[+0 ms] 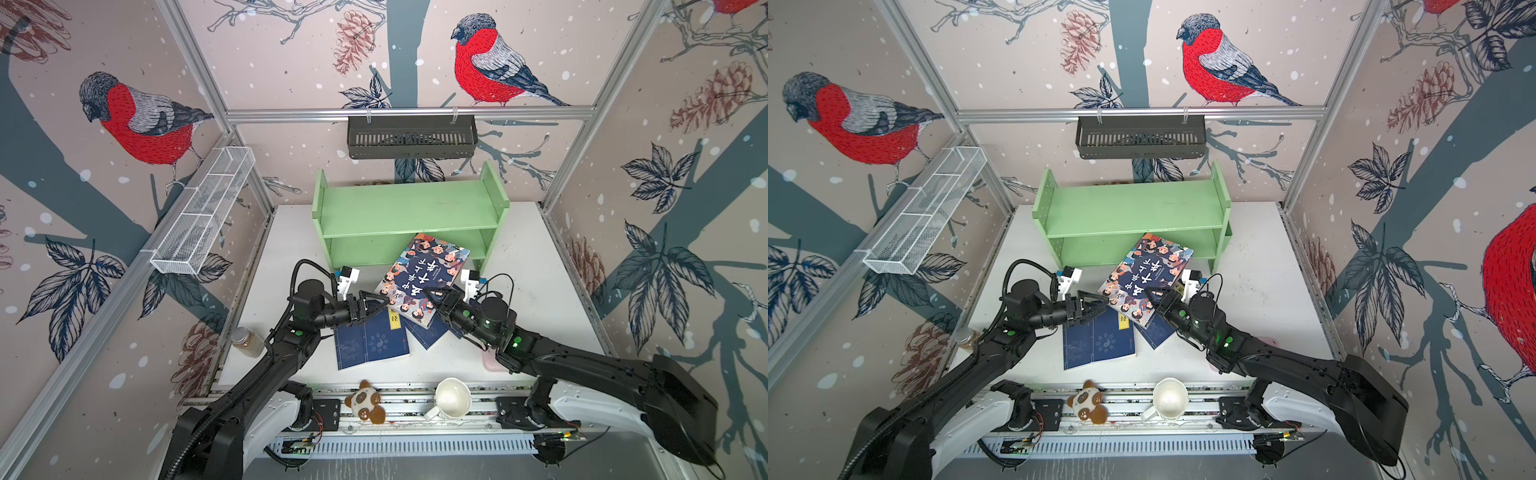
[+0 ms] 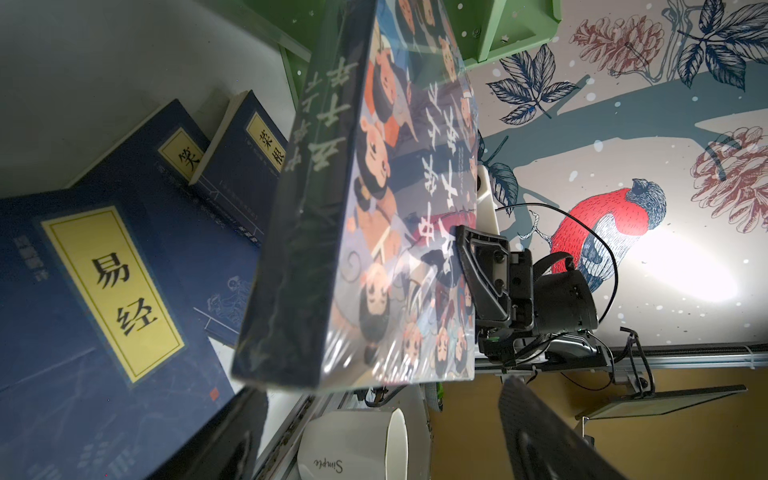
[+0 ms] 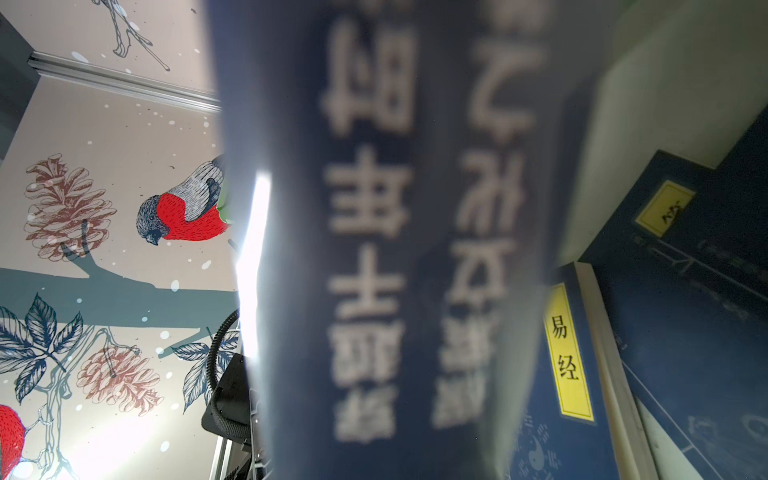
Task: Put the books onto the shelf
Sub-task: 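Clamp the illustrated book upright between both grippers and lift it off the blue books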
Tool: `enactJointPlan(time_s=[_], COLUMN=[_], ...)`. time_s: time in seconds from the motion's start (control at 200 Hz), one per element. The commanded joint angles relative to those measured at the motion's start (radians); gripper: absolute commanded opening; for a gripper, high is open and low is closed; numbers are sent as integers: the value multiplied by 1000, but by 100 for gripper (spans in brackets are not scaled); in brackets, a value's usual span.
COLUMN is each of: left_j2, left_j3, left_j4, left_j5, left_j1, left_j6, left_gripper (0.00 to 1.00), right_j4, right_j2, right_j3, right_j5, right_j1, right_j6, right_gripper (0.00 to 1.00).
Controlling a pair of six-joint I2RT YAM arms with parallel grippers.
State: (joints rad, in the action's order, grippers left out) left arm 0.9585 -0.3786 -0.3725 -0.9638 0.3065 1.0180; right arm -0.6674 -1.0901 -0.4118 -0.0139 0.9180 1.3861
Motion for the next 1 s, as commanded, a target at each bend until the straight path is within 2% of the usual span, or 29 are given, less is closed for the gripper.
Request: enactJointPlan(time_s=[0.0,0.35,0.545,0.67,0.76,0.94,0.995], left_j2=[21,89,83,79,75,67,66], left_j3=[-21,-59,-44,-45,-49,-48,-49], left_j4=[-75,-112,-147,-172,-175,-167,-154], left_j5=[21,48,63,65,59,65,68], left_j1=[11,35,33,32,28,15,7], left_j6=[10,34,68,104,119,135,134], left_gripper=[86,70,69,64,51,15,10], right_j4=[-259,-364,-405,-421,-426,-410,-406], right_j2=[-28,-124,-159,-188,-195,-200,-200], right_j3=[-19,-38,-49,-56,-56,-56,-56], right_j5=[32,52,58,65,65,63,62], right_j1=[1,19,28,36,41,44,45], right_j6=[-1,30,41,44,44,38,35], right_gripper=[1,1,1,1,1,1,1])
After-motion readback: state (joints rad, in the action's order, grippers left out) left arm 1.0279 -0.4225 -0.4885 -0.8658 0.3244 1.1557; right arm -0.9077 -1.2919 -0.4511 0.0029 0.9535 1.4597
